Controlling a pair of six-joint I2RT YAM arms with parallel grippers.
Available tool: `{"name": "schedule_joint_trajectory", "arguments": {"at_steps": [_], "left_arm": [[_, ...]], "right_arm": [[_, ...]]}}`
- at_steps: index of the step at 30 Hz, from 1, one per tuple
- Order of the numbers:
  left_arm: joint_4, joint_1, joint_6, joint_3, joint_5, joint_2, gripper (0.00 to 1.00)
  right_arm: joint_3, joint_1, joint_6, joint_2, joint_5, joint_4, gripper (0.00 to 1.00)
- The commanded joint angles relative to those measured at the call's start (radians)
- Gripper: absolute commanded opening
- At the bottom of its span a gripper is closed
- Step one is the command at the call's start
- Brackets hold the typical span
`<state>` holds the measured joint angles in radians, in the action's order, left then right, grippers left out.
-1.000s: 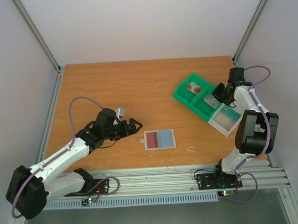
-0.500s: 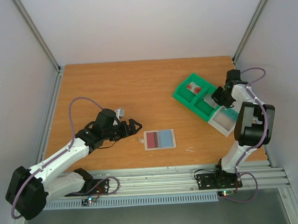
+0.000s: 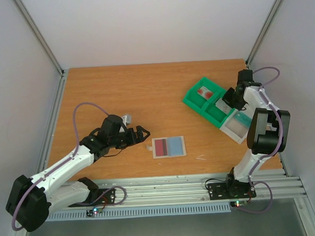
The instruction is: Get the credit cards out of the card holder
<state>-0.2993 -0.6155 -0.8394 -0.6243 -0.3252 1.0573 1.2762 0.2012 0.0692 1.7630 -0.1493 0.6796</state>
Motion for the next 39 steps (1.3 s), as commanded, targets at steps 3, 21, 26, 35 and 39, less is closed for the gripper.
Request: {"name": "schedule_joint_trajectory", "arguments": {"at_steps": [3,21,26,35,39], "left_arm": [[0.023,0.005,0.000,0.016,-0.005,-0.019,0.99],[0.043,0.005,0.009,0.041,-0.033,0.012,0.93],[0.072,0.002,0.023,0.023,-0.086,0.066,0.89],[0.173,-0.010,-0.008,0.018,-0.153,0.159,0.83],[0.268,-0.025,-0.060,0.057,-0.175,0.192,0.81]], "right_arm": [[0.062,-0.020,-0.008,0.025,0.026,0.016,0.02],[-0.010,-0.157,-0.010,-0.136,-0.036,0.041,0.13],[-0.033,-0.256,-0.012,-0.234,-0.036,0.073,0.19],[-0.135,-0.429,0.002,-0.395,-0.115,0.093,0.24],[-0.199,-0.474,0.031,-0.443,-0.182,0.070,0.24]]}}
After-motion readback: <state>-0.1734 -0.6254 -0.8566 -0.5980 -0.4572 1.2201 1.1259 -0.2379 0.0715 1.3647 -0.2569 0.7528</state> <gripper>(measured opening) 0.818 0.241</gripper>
